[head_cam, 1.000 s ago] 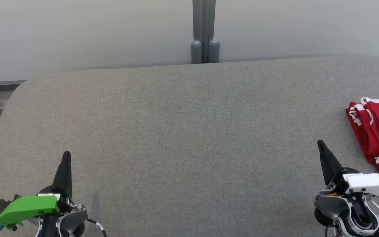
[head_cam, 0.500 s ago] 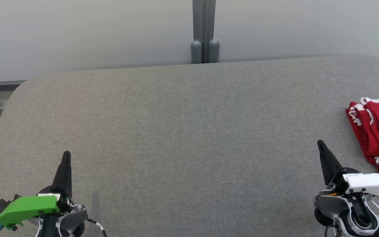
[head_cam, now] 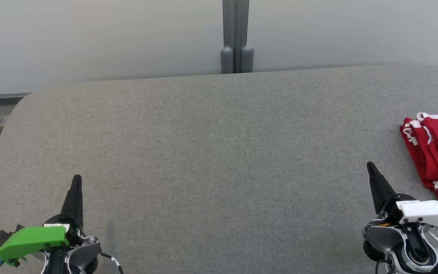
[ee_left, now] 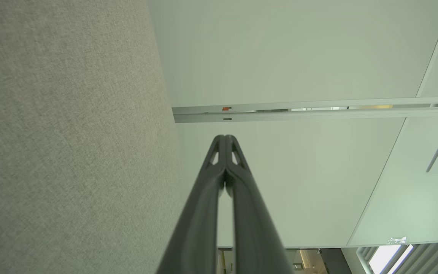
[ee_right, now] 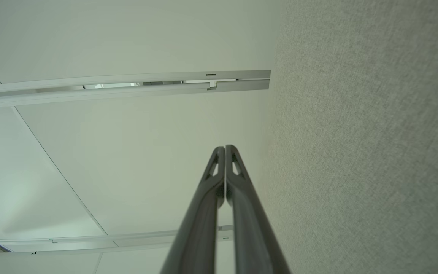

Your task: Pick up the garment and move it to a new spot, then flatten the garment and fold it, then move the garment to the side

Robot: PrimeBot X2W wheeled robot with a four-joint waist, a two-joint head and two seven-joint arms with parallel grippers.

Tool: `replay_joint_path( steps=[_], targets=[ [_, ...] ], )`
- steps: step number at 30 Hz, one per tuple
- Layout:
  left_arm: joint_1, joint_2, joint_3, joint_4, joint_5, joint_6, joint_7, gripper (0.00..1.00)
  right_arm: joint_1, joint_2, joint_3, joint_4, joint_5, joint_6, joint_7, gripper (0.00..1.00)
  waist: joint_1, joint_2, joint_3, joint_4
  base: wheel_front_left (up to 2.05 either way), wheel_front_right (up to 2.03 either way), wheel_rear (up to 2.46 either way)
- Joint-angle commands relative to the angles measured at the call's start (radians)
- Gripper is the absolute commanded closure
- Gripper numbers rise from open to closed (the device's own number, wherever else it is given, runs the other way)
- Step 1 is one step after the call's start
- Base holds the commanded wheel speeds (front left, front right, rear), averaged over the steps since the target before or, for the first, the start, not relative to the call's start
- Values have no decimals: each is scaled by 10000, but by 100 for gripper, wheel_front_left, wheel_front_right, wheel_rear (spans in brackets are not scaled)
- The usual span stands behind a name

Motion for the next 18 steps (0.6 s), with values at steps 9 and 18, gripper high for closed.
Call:
replay_joint_path(
  steps=[9,18],
  targets=[
    [-114,58,22,-14,-29,-59,35,100,-62,-6,-14,-50,64,4,35,100,0,0,0,0,0,0,0],
    [-114,58,21,-15,-29,-59,35,100,-62,-6,-14,-50,64,4,34,100,0,0,0,0,0,0,0]
  ],
)
